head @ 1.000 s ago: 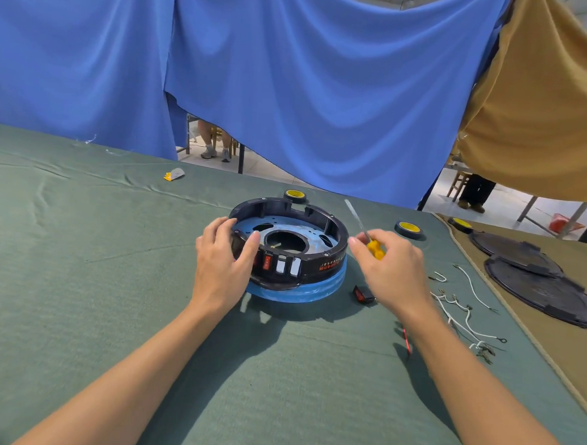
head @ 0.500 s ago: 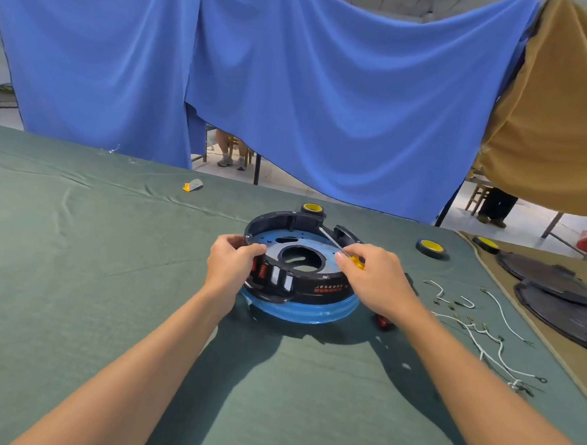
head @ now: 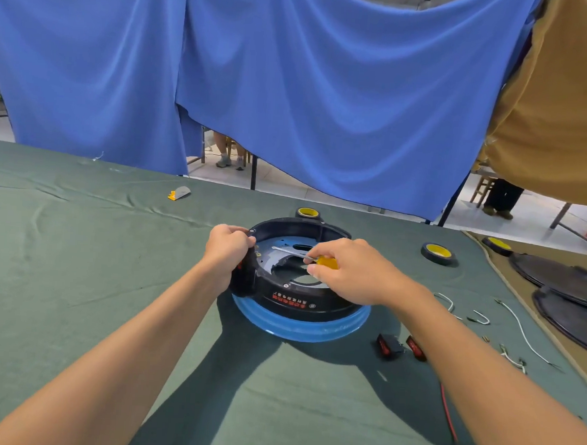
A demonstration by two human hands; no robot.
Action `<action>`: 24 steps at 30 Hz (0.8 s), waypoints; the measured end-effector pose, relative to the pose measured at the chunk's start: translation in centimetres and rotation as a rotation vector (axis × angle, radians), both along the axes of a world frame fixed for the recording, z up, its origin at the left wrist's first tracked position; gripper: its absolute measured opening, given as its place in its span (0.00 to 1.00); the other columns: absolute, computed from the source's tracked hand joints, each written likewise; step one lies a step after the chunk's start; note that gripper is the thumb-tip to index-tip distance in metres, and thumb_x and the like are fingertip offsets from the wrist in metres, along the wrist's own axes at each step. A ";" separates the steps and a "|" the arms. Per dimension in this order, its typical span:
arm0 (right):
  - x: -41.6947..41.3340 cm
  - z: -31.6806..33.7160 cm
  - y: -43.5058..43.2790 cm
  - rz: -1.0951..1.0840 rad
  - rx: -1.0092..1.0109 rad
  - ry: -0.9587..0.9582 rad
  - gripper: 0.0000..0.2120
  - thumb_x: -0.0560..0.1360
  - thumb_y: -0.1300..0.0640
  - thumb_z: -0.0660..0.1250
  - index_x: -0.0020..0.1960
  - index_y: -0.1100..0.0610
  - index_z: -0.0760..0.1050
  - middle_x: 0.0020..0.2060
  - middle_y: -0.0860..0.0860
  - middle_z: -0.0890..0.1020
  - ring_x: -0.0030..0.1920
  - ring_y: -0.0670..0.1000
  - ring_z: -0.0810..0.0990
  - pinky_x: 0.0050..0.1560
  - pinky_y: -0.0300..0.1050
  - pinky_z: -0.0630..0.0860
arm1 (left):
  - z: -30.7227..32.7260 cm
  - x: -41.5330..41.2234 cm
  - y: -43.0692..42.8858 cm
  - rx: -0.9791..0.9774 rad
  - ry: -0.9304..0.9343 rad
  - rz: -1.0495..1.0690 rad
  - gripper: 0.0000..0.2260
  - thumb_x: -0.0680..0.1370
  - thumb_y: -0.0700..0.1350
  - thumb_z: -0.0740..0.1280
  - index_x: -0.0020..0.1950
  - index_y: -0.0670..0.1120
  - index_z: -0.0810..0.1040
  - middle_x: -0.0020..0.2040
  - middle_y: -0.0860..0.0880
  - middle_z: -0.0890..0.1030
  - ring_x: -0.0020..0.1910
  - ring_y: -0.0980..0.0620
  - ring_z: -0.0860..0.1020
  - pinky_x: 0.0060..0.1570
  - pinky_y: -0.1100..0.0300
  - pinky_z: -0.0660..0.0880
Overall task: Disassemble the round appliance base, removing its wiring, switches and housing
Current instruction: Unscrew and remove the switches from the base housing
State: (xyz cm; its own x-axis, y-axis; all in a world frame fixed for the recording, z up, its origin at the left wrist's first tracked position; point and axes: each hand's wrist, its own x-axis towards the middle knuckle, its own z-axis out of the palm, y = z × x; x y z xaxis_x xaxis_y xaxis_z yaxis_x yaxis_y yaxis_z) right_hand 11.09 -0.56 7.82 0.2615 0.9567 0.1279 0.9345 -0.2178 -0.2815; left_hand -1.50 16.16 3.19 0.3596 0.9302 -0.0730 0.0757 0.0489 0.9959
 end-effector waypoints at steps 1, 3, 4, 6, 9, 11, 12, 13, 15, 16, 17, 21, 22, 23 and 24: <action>0.2 -0.1 0.3 0.017 -0.032 0.016 0.13 0.80 0.48 0.60 0.62 0.47 0.75 0.46 0.45 0.74 0.49 0.50 0.73 0.53 0.51 0.74 | 0.2 0.0 0.3 0.017 0.021 -0.028 0.08 0.78 0.33 0.63 0.52 0.40 0.80 0.45 0.40 0.81 0.42 0.44 0.79 0.51 0.50 0.78; 0.3 -0.3 0.8 0.040 -0.069 0.068 0.11 0.81 0.48 0.59 0.61 0.48 0.73 0.47 0.45 0.74 0.47 0.50 0.72 0.49 0.49 0.71 | 0.5 0.0 0.7 0.062 0.071 -0.109 0.10 0.79 0.32 0.61 0.52 0.39 0.81 0.44 0.41 0.81 0.39 0.45 0.79 0.42 0.58 0.79; 0.4 -0.5 1.0 0.049 -0.073 0.086 0.10 0.81 0.49 0.59 0.60 0.49 0.73 0.46 0.46 0.74 0.45 0.50 0.72 0.47 0.48 0.69 | 0.7 -0.1 0.9 0.080 0.092 -0.146 0.11 0.79 0.32 0.60 0.53 0.38 0.81 0.44 0.41 0.81 0.37 0.47 0.79 0.35 0.63 0.78; 0.3 -0.8 1.5 0.068 -0.071 0.093 0.09 0.80 0.49 0.60 0.58 0.49 0.74 0.44 0.47 0.76 0.45 0.50 0.73 0.45 0.47 0.68 | 0.9 -0.2 1.2 0.099 0.111 -0.191 0.12 0.79 0.32 0.60 0.56 0.38 0.81 0.44 0.42 0.82 0.36 0.50 0.78 0.28 0.67 0.75; 0.0 -1.0 2.2 0.079 -0.080 0.080 0.11 0.80 0.50 0.61 0.60 0.49 0.78 0.46 0.48 0.77 0.45 0.49 0.74 0.46 0.45 0.70 | 0.5 -0.1 1.1 0.096 0.067 -0.229 0.12 0.80 0.33 0.60 0.57 0.39 0.81 0.48 0.42 0.83 0.42 0.48 0.81 0.41 0.61 0.80; 0.0 -1.2 2.6 0.065 -0.069 0.067 0.12 0.79 0.49 0.62 0.59 0.48 0.79 0.50 0.49 0.79 0.49 0.50 0.77 0.50 0.48 0.74 | -0.4 0.0 0.7 0.109 -0.004 -0.216 0.12 0.80 0.34 0.60 0.57 0.41 0.82 0.46 0.44 0.85 0.44 0.48 0.83 0.47 0.58 0.80; 0.0 -1.3 2.8 0.054 -0.056 0.070 0.11 0.79 0.48 0.62 0.57 0.48 0.80 0.51 0.48 0.80 0.51 0.51 0.78 0.52 0.49 0.76 | -0.8 0.0 0.5 0.119 -0.044 -0.208 0.12 0.80 0.35 0.60 0.55 0.43 0.82 0.44 0.47 0.85 0.43 0.51 0.83 0.45 0.60 0.80; 0.0 -1.4 3.0 0.046 -0.042 0.079 0.11 0.79 0.48 0.62 0.55 0.47 0.81 0.51 0.48 0.81 0.52 0.51 0.78 0.52 0.50 0.76 | -1.1 0.0 0.5 0.127 -0.073 -0.204 0.11 0.80 0.35 0.61 0.54 0.44 0.82 0.42 0.49 0.85 0.41 0.52 0.83 0.42 0.62 0.80; 0.1 -1.6 3.3 0.040 -0.021 0.099 0.11 0.78 0.47 0.63 0.53 0.46 0.82 0.52 0.48 0.82 0.51 0.50 0.78 0.52 0.50 0.77 | -1.4 0.0 0.6 0.130 -0.098 -0.204 0.12 0.80 0.36 0.61 0.50 0.46 0.83 0.41 0.50 0.86 0.41 0.53 0.84 0.40 0.63 0.79; 0.2 -1.7 3.4 0.037 -0.013 0.107 0.11 0.78 0.47 0.63 0.53 0.46 0.82 0.52 0.47 0.82 0.50 0.50 0.78 0.52 0.50 0.77 | -1.4 -0.1 0.6 0.123 -0.108 -0.206 0.12 0.80 0.36 0.61 0.49 0.47 0.83 0.41 0.49 0.86 0.41 0.53 0.84 0.39 0.63 0.79; 0.3 -1.9 3.6 0.031 -0.004 0.117 0.11 0.78 0.47 0.63 0.53 0.46 0.82 0.53 0.47 0.83 0.49 0.49 0.78 0.52 0.50 0.77 | -1.5 -0.1 0.7 0.116 -0.118 -0.207 0.12 0.80 0.35 0.61 0.49 0.48 0.83 0.41 0.49 0.86 0.41 0.53 0.84 0.38 0.64 0.79; 0.7 -2.3 4.1 0.022 0.000 0.161 0.11 0.78 0.47 0.63 0.54 0.46 0.83 0.55 0.47 0.83 0.49 0.49 0.78 0.52 0.49 0.78 | -1.5 -0.2 0.7 0.123 -0.126 -0.204 0.12 0.79 0.36 0.62 0.51 0.46 0.83 0.42 0.49 0.86 0.41 0.53 0.84 0.36 0.66 0.78; 0.8 -2.4 4.3 0.025 -0.002 0.166 0.12 0.78 0.48 0.63 0.55 0.46 0.83 0.55 0.46 0.83 0.49 0.49 0.79 0.52 0.49 0.78 | -1.5 -0.2 0.8 0.134 -0.119 -0.201 0.12 0.79 0.36 0.62 0.51 0.47 0.83 0.42 0.49 0.86 0.42 0.53 0.84 0.36 0.66 0.77; 0.8 -2.4 4.4 0.031 -0.004 0.169 0.11 0.78 0.48 0.63 0.55 0.46 0.83 0.55 0.46 0.83 0.49 0.49 0.79 0.52 0.50 0.79 | -1.6 -0.2 0.8 0.143 -0.115 -0.198 0.12 0.79 0.36 0.62 0.51 0.48 0.84 0.42 0.50 0.86 0.42 0.54 0.84 0.36 0.66 0.77; 0.8 -2.4 4.5 0.037 -0.005 0.172 0.11 0.78 0.48 0.63 0.55 0.46 0.83 0.55 0.46 0.83 0.49 0.49 0.79 0.52 0.51 0.79 | -1.6 -0.2 0.8 0.150 -0.113 -0.197 0.12 0.79 0.36 0.62 0.50 0.49 0.84 0.41 0.50 0.86 0.41 0.55 0.84 0.36 0.67 0.77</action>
